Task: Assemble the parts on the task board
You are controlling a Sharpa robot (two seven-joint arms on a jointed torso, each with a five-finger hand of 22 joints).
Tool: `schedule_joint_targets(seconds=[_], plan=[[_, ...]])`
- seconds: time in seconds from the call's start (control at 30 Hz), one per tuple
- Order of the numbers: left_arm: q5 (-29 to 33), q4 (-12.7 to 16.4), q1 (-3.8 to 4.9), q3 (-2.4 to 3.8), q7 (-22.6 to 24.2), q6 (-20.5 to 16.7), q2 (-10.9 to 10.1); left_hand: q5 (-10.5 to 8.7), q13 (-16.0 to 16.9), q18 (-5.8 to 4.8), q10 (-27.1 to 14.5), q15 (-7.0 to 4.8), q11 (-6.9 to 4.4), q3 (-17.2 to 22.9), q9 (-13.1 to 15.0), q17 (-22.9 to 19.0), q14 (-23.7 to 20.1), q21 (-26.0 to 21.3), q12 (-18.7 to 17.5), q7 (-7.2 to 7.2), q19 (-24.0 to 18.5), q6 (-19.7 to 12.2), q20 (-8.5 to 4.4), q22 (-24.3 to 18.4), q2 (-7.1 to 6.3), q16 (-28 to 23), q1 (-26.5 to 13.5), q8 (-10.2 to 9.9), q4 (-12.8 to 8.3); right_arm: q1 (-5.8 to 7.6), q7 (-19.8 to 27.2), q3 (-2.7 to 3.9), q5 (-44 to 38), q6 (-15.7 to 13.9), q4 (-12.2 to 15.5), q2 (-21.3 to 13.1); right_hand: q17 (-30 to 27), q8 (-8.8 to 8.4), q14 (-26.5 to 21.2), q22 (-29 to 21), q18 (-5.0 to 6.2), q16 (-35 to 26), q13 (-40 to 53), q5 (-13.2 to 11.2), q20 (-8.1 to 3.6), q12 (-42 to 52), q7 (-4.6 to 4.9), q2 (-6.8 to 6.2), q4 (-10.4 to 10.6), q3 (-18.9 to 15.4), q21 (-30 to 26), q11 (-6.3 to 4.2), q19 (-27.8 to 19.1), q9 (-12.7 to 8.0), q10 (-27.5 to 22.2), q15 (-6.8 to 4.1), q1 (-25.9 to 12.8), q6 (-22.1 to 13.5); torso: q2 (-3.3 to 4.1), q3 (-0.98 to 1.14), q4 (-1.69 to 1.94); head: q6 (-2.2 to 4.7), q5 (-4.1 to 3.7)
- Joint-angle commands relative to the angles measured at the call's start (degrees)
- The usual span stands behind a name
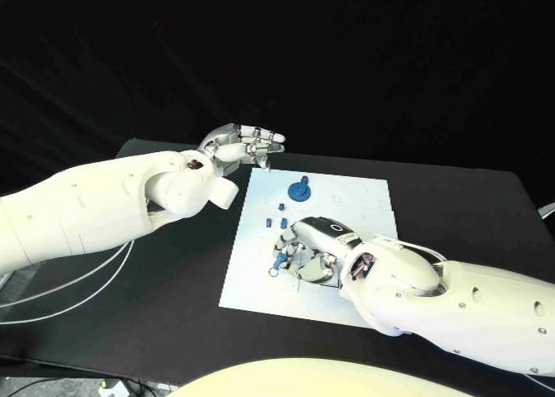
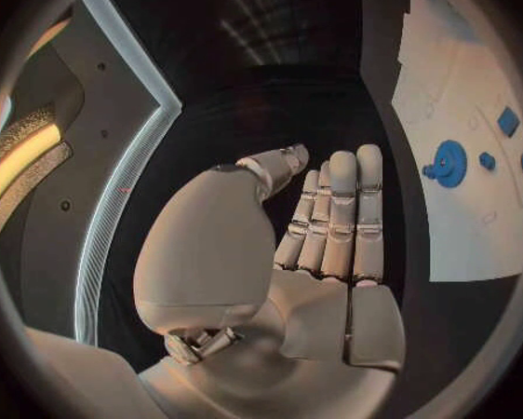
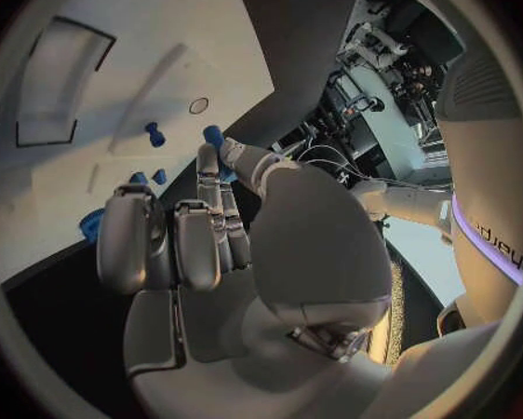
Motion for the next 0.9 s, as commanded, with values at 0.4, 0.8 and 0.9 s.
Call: schedule_joint_targets(seconds=[0.4, 0.8, 0.9], plan=[[0.2, 0.1, 0.06, 0.03, 0.1, 1.3, 0.6, 0.20, 0.1, 0.42, -0.4, 0.19, 0.03, -0.3, -0.1, -0.1, -0.4, -0.4, 0.4, 0.53, 0.0, -0.4, 0.33, -0.1, 0.01, 0.3, -0.3, 0.3, -0.1, -2.06, -0.3, -0.20, -3.9, 0.7, -3.1, 2.8, -0.1, 1.04, 2.6, 5.7, -0.37, 0.1, 0.0, 0.5, -0.42, -0.4, 0.06, 0.33, -0.3, 0.4, -0.2, -0.10, 2.2, 2.1, 0.4, -0.38, -0.1, 0.2, 0.12, 0.03, -0.03, -0.53, 1.28], [0.2, 0.2, 0.07, 0.03, 0.0, 1.4, 0.5, 0.20, 0.0, 0.41, -0.5, 0.20, 0.04, -0.3, -0.1, -0.1, -0.4, -0.4, 0.5, 0.54, 0.0, -0.4, 0.34, -0.1, 0.01, 0.3, -0.3, 0.4, 0.0, -2.53, -0.7, -0.26, -4.3, 1.2, -4.0, 3.4, -0.1, 1.06, 2.6, 5.8, -0.37, 0.1, 0.1, 0.7, -0.42, -0.5, 0.10, 0.30, -0.4, 0.4, -0.2, -0.07, 2.2, 2.2, 0.4, -0.35, -0.2, 0.1, 0.13, 0.11, -0.09, -0.68, 1.53], [0.2, 0.2, 0.07, 0.03, 0.0, 1.4, 0.4, 0.20, 0.0, 0.41, -0.5, 0.20, 0.04, -0.3, -0.1, -0.1, -0.4, -0.4, 0.5, 0.54, 0.0, -0.4, 0.34, -0.1, 0.01, 0.3, -0.3, 0.4, 0.0, -2.56, -0.8, -0.27, -4.4, 1.6, -4.0, 3.4, -0.1, 1.06, 2.6, 5.8, -0.37, 0.1, 0.1, 0.7, -0.42, -0.5, 0.10, 0.30, -0.4, 0.4, -0.2, -0.07, 2.2, 2.2, 0.4, -0.35, -0.2, 0.1, 0.10, 0.11, -0.09, -0.78, 1.55]])
